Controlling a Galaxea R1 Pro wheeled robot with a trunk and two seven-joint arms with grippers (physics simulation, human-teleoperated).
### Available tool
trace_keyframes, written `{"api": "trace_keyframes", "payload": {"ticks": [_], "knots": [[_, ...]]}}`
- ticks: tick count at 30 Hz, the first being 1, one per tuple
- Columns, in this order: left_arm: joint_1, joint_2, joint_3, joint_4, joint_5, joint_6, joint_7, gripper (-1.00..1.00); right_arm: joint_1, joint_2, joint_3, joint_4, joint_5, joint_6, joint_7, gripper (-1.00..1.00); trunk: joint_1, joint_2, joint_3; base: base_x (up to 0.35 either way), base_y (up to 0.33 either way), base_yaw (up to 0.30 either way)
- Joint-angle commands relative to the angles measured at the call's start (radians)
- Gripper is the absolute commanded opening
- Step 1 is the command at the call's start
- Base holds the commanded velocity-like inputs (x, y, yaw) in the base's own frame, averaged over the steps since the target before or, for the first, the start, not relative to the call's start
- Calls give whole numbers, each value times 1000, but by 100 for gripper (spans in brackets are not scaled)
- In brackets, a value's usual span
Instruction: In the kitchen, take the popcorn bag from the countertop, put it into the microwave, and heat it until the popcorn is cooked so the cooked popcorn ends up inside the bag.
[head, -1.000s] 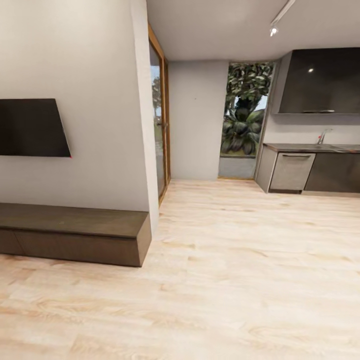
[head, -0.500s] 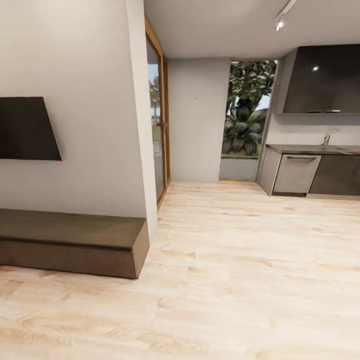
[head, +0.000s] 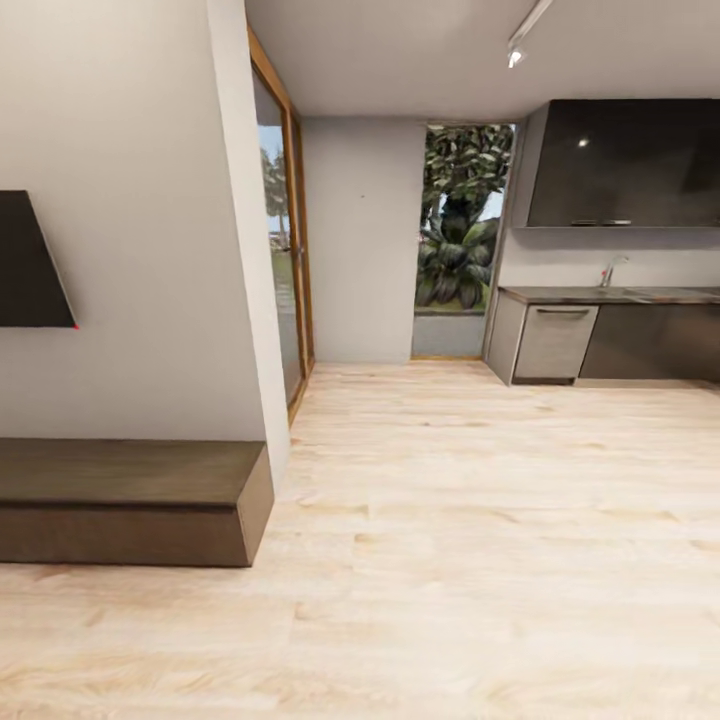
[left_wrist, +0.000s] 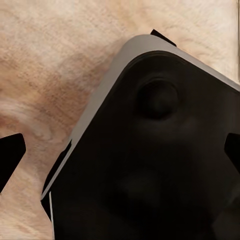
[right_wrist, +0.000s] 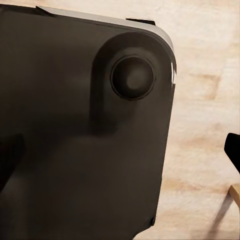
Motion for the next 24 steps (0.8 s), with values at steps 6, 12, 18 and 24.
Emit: {"api": "trace_keyframes", "payload": {"ticks": [6, 12, 18, 24], "knots": [[0, -1, 1, -1, -4, -3, 2, 100, 0, 0, -1, 0, 9, -2, 0, 100, 0, 0, -1, 0, 0, -294], [0, -3, -1, -2, -5, -3, -7, 100, 0, 0, -1, 0, 10, -2, 0, 100, 0, 0, -1, 0, 0, -294], [0, -6, -7, -2, -12, 6, -10, 100, 0, 1, -1, 0, 10, -2, 0, 100, 0, 0, -1, 247, 0, -294], [0, -7, -8, -2, -12, 11, -10, 100, 0, 1, -1, 0, 10, -2, 0, 100, 0, 0, -1, 320, 0, -294]]}}
